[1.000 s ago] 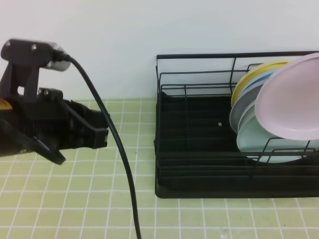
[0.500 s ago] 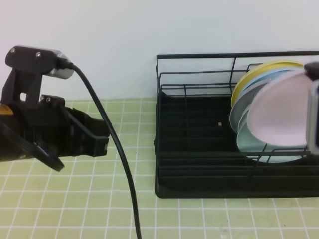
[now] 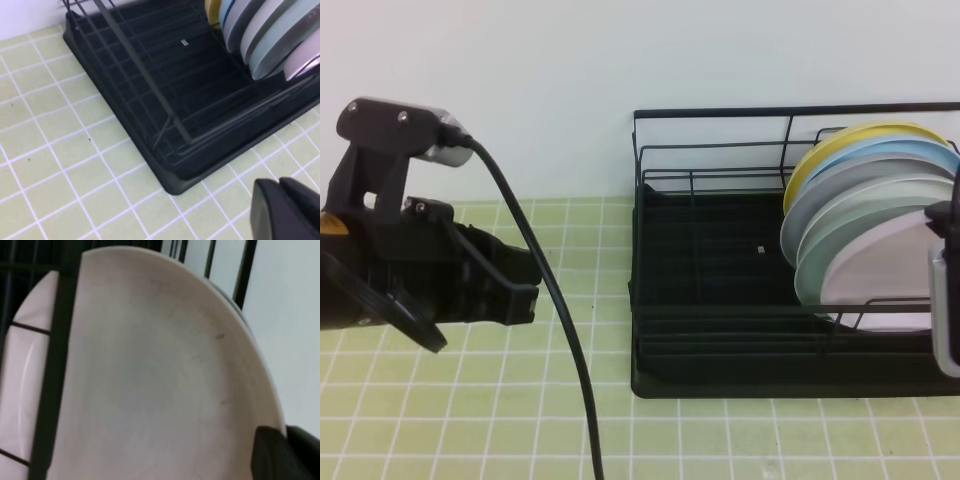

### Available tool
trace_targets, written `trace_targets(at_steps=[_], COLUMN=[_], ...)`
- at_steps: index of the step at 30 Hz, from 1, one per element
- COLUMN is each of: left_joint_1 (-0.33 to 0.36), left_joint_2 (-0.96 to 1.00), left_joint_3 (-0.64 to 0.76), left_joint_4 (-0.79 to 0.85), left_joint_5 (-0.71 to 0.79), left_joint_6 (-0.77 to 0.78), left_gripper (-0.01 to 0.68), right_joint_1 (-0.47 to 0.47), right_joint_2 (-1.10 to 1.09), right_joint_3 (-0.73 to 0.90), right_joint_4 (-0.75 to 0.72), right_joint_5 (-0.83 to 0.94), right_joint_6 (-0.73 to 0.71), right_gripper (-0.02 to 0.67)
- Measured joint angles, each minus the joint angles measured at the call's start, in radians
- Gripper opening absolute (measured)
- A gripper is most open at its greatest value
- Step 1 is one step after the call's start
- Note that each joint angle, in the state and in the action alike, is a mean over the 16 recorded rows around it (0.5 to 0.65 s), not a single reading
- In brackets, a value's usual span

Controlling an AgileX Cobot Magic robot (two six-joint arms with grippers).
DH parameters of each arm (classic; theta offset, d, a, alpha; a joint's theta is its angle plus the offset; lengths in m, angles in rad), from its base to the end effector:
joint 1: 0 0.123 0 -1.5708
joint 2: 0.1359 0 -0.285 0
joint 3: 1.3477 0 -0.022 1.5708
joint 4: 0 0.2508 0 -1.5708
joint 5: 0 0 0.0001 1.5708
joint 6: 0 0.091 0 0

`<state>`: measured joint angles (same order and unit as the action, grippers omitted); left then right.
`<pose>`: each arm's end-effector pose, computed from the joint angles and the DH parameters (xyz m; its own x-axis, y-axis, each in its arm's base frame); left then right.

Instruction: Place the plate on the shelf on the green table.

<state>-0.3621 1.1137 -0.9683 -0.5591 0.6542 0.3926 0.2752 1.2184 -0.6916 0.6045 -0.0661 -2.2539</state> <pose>0.2056 -0.1093 0.3497 -0.5926 0.1554 -0.7904 0.5392 0.8055 -0.2459 0.2505 0.0672 0.2803 0.2661 -0.9599 0.0878 -0.3415 -0.1790 -0.9227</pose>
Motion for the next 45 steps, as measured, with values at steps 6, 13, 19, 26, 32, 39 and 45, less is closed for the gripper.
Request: trace_targets(at_steps=[6, 13, 19, 26, 32, 39, 45], left_joint_1=[0.000, 0.000, 0.000, 0.000, 0.000, 0.000, 0.000], left_joint_2=[0.000, 0.000, 0.000, 0.000, -0.001, -0.002, -0.002], left_joint_3=[0.000, 0.000, 0.000, 0.000, 0.000, 0.000, 0.000], left_joint_4=[0.001, 0.001, 0.002, 0.002, -0.005, -0.026, -0.050], left_joint_5=[0.014, 0.025, 0.030, 0.028, 0.023, 0.017, 0.026], left_joint_6=[0.009, 0.022, 0.030, 0.033, 0.035, 0.036, 0.029], left_gripper=[-0.002, -0.002, -0.002, -0.002, -0.002, -0.002, -0.002], right_joint_1=[0.000, 0.000, 0.000, 0.001, 0.009, 0.053, 0.123], right_joint_2=[0.044, 0.099, 0.116, 0.115, 0.102, 0.083, 0.054], right_joint_3=[0.008, 0.008, 0.008, 0.007, 0.007, 0.007, 0.000], right_joint_4=[0.000, 0.000, 0.000, 0.001, 0.003, 0.004, 0.007], right_joint_5=[-0.020, -0.053, -0.079, -0.119, -0.117, -0.142, -0.219], right_joint_6=[-0.012, -0.019, -0.001, 0.050, 0.129, 0.254, 0.409], right_gripper=[0.025, 0.112, 0.236, 0.347, 0.378, 0.387, 0.386])
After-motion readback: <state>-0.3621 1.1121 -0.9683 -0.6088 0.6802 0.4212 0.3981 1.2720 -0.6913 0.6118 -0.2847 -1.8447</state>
